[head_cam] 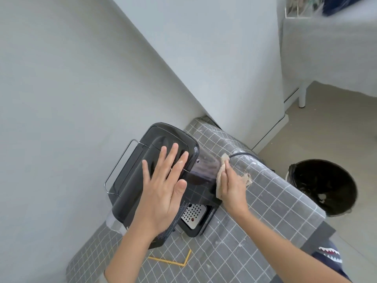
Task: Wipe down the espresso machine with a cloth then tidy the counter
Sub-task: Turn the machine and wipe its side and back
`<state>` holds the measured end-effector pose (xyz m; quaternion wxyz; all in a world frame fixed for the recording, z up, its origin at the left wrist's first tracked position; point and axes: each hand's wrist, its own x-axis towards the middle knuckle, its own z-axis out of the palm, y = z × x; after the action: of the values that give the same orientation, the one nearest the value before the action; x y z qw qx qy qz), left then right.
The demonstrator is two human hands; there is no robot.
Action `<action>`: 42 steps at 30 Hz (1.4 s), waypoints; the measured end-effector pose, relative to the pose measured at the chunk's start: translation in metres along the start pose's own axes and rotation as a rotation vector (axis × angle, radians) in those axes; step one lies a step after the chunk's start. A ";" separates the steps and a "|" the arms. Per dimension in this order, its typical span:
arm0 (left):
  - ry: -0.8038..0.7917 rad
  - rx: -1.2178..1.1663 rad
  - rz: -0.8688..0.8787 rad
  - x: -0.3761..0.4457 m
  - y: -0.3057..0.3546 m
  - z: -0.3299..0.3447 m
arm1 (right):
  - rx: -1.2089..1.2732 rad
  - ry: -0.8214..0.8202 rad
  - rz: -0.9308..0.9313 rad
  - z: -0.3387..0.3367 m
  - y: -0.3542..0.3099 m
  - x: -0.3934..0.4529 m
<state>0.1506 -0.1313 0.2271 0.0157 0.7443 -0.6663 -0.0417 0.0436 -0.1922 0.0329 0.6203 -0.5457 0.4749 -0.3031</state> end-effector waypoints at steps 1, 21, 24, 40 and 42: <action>0.015 -0.009 0.005 0.000 -0.001 0.001 | -0.085 -0.058 0.030 -0.003 0.007 -0.007; 0.354 -0.478 -0.557 0.006 -0.161 -0.034 | 0.101 -0.140 0.085 0.023 -0.163 -0.101; 0.295 -0.461 -0.531 0.014 -0.162 -0.033 | 0.083 -0.164 0.120 0.026 -0.170 -0.093; 0.314 -0.894 -0.928 -0.024 -0.182 -0.051 | -0.142 -0.257 -0.107 0.040 -0.229 0.014; 0.350 -1.048 -0.959 -0.037 -0.175 -0.058 | -0.200 -0.284 -0.144 0.047 -0.238 0.040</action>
<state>0.3246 -0.0766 0.2723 0.4561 0.8449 -0.1474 -0.2376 0.1348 -0.2620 0.2503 0.6003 -0.6746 0.3701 -0.2179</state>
